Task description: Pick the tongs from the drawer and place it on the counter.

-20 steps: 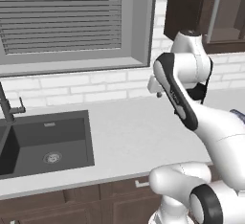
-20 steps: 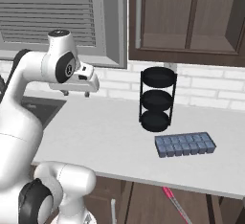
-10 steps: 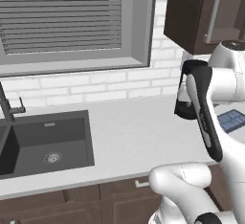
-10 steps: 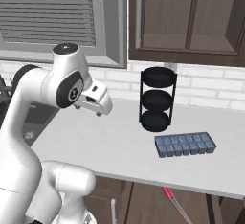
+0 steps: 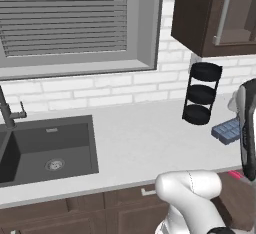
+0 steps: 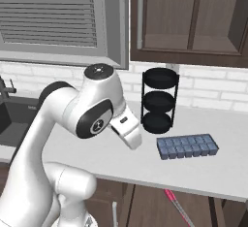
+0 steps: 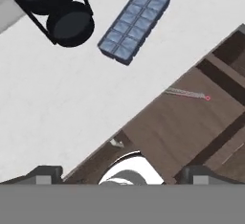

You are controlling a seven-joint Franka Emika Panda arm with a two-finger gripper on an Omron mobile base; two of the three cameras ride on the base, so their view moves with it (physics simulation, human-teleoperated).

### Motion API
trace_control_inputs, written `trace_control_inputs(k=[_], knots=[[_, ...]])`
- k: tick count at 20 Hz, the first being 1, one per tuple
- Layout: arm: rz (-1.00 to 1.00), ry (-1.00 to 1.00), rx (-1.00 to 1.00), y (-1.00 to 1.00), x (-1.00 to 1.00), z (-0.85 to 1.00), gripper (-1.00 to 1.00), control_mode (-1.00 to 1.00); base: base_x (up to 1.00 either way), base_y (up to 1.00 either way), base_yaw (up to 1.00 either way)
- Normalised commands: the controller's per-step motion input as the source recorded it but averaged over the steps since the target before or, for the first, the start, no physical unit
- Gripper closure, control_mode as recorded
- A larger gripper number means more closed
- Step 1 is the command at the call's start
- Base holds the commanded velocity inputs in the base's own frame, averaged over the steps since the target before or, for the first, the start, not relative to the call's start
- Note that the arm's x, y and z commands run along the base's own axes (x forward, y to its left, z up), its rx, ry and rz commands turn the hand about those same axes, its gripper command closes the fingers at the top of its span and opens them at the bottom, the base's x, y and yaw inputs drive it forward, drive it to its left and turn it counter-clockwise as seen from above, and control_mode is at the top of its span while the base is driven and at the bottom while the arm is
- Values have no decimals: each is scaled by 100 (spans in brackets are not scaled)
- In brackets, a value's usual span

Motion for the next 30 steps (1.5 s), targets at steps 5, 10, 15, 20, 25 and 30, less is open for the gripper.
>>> trace_control_inputs(k=[5, 10, 15, 20, 25, 30], knots=[[-45, 0, 13, -100, -45, -13, -100, -100, 0, 0, 0], [-42, 0, 15, -98, -52, -26, -100, -100, 0, 0, 0], [-31, 0, 11, -79, -61, -46, -100, -100, 0, 0, 0], [-5, 0, 2, -28, -29, -47, -100, -100, 0, 0, 0], [-14, 8, 17, 0, -1, -89, -100, -100, 0, 0, 0], [-26, 25, 23, 0, 0, -100, -100, -100, 0, 0, 0]])
